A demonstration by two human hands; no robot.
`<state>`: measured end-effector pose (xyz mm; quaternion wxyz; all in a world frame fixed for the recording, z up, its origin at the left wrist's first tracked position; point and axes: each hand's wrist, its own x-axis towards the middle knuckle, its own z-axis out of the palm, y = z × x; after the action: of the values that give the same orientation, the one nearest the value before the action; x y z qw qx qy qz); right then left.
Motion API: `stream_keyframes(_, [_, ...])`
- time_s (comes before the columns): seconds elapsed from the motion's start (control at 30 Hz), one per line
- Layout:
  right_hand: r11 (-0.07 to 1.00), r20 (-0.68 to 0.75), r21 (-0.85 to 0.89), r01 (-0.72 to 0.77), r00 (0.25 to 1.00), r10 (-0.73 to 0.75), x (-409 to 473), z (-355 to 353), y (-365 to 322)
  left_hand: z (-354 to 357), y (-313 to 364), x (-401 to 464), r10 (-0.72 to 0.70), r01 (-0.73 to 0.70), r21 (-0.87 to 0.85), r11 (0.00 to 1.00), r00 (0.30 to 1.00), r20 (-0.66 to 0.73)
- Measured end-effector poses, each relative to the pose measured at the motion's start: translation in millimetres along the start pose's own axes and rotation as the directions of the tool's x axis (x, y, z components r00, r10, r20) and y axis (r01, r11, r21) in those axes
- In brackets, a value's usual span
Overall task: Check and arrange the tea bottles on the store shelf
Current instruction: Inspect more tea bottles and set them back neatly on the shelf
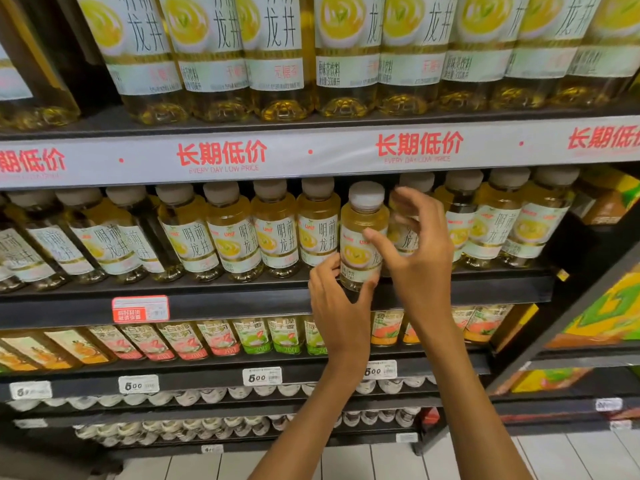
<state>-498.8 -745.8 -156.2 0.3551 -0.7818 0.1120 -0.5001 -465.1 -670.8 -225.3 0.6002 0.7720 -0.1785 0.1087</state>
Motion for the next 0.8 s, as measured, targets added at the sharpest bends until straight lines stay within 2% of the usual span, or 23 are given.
stream_keyframes(0.1, [0.995, 0.027, -0.089, 0.055, 0.998, -0.053, 3.2, -2.5, 2.4, 1.7, -1.2, 3.2, 0.039, -0.038, 0.09, 0.995, 0.999, -0.004])
stream_keyframes(0.3, [0.945, -0.001, -0.286, 0.16, 0.986, -0.167, 5.9, 4.0, 7.0, 7.1, -1.2, 3.0, 0.001, -0.002, 0.05, 0.999, 1.0, 0.021])
stream_keyframes(0.47, [0.907, 0.001, -0.387, 0.166, 0.984, -0.18, 7.5, 8.7, 8.2, 5.9, -1.2, 1.8, 0.025, -0.031, 0.087, 0.996, 0.997, 0.07])
stream_keyframes(0.63, [0.919, -0.052, -0.368, 0.144, 0.983, -0.175, 6.7, 15.0, 4.0, -1.7, -3.1, -0.3, 0.046, -0.056, 0.073, 0.996, 0.989, 0.141])
stream_keyframes(0.73, [0.92, -0.051, -0.323, 0.224, 0.966, -0.254, 11.6, 24.2, -9.5, -11.8, -4.8, 2.7, 0.048, -0.049, 0.011, 0.999, 0.997, 0.067])
stream_keyframes(0.8, [0.906, 0.021, -0.3, 0.299, 0.951, -0.307, 19.0, 36.7, -21.1, -19.4, -6.8, 7.7, 0.043, -0.043, -0.014, 0.999, 0.999, 0.004])
